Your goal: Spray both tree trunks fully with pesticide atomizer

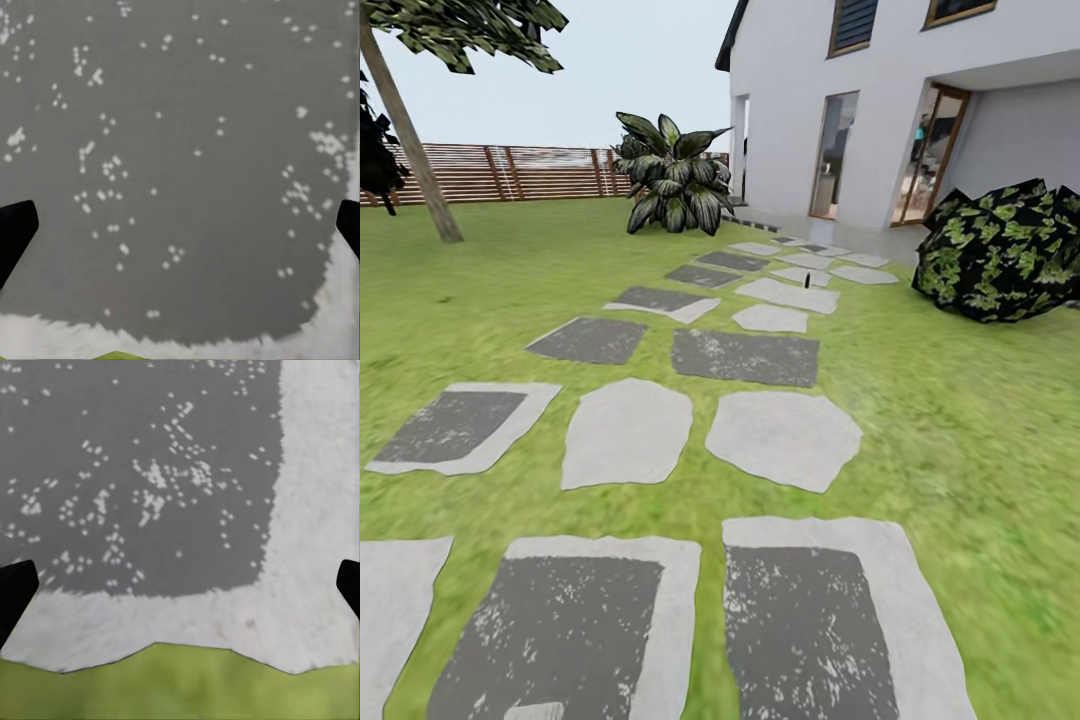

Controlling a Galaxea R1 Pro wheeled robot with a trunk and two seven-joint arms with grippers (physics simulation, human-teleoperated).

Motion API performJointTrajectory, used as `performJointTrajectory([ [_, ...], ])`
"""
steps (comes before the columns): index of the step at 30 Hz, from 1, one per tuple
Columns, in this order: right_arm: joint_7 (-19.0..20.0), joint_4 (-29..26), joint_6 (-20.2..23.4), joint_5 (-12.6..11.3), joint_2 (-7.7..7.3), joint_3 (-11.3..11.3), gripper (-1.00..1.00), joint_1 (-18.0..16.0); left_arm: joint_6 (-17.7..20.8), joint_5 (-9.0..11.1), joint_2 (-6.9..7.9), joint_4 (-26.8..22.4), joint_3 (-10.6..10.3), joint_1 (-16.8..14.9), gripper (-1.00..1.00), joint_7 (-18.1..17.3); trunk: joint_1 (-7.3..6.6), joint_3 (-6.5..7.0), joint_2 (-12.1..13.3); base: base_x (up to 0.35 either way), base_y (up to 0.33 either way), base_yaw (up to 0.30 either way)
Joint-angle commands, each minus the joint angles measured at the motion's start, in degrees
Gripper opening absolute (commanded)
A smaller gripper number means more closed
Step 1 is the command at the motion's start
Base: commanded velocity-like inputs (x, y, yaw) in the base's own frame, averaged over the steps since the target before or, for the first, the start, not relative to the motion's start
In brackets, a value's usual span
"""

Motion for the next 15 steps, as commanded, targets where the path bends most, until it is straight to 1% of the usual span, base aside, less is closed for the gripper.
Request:
performJointTrajectory([
  [1, -0.02, 0.04, -0.17, 0.02, -0.01, 0.02, 1.0, -0.02, -0.19, 0.12, 0.0, 0.05, 0.1, -0.03, 1.0, 0.01, 0.02, -0.05, -0.01, 0.339, 0.0, 0.0],
  [15, -0.03, 0.04, -0.18, 0.02, -0.01, 0.02, 1.0, -0.02, -0.19, 0.12, -0.03, 0.05, 0.1, -0.03, 1.0, 0.01, 0.02, -0.04, -0.01, 0.339, 0.0, -0.001],
])
